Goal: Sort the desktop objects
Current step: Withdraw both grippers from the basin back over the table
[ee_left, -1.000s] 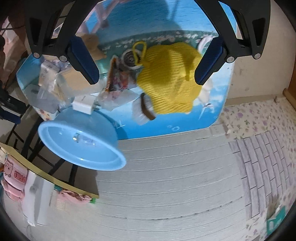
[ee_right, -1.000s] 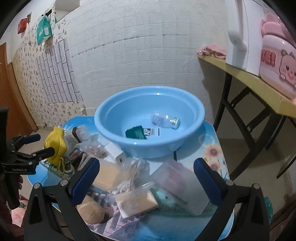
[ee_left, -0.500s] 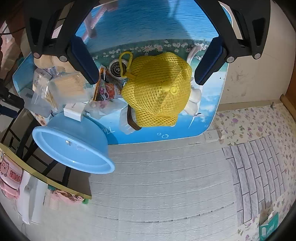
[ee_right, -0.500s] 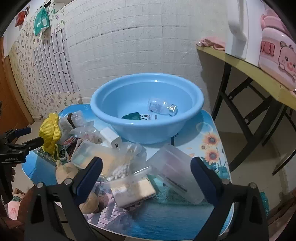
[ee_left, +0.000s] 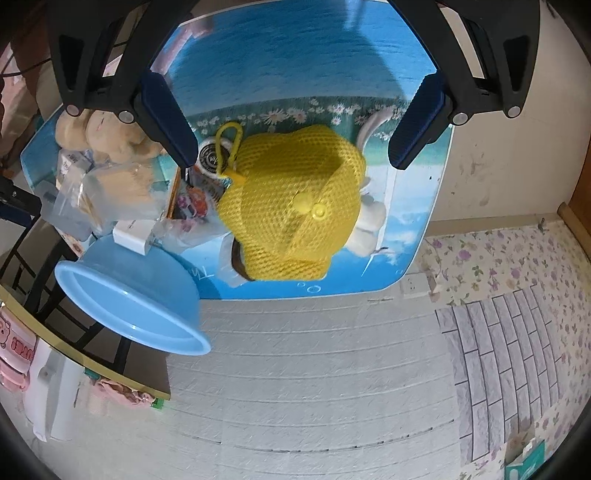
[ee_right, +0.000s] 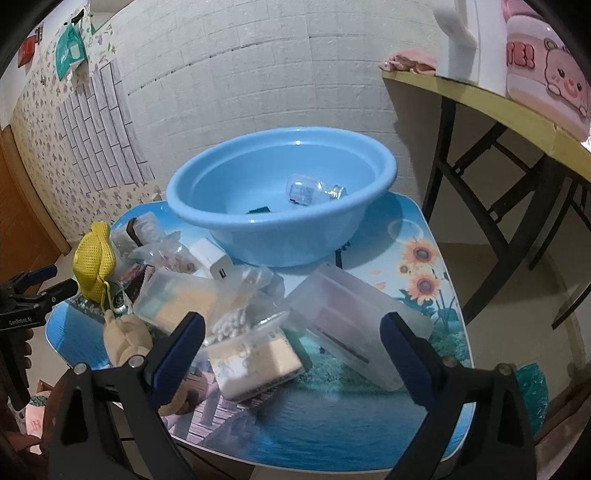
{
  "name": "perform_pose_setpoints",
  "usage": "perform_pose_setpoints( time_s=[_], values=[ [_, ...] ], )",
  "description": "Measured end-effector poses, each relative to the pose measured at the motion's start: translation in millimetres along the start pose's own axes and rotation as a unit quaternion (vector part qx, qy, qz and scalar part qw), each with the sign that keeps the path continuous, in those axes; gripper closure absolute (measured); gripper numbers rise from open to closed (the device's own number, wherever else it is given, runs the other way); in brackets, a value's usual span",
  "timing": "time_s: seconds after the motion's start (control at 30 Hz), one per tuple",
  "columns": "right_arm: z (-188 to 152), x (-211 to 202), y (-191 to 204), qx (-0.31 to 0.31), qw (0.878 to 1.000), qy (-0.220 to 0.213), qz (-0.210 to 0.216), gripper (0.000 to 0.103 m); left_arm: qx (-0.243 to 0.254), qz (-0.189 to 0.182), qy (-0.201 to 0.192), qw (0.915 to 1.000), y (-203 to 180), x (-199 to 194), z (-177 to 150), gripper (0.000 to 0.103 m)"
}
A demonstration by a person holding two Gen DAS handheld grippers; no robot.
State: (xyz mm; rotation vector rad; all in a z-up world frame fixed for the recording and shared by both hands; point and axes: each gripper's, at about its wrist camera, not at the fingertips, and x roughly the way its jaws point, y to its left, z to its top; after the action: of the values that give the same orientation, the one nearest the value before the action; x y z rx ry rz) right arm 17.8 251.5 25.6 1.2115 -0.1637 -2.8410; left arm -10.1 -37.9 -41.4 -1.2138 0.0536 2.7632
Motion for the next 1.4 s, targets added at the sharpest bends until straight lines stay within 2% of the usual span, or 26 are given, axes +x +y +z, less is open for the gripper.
perform_pose_setpoints(
  time_s=[0.4, 1.4],
  values=[
    [-10.8, 4.1, 2.6, 0.001, 1.0, 0.014, 0.012, 0.005, 0.006, -0.012, 0.023, 0.9996, -3.7, 9.0, -17.6, 0.0],
    [-17.6, 2.9, 2.5, 0.008, 1.0, 0.015, 0.021, 0.005, 0.012, -0.021, 0.021, 0.9995, -11.0, 6.2, -20.8, 0.0]
  ],
)
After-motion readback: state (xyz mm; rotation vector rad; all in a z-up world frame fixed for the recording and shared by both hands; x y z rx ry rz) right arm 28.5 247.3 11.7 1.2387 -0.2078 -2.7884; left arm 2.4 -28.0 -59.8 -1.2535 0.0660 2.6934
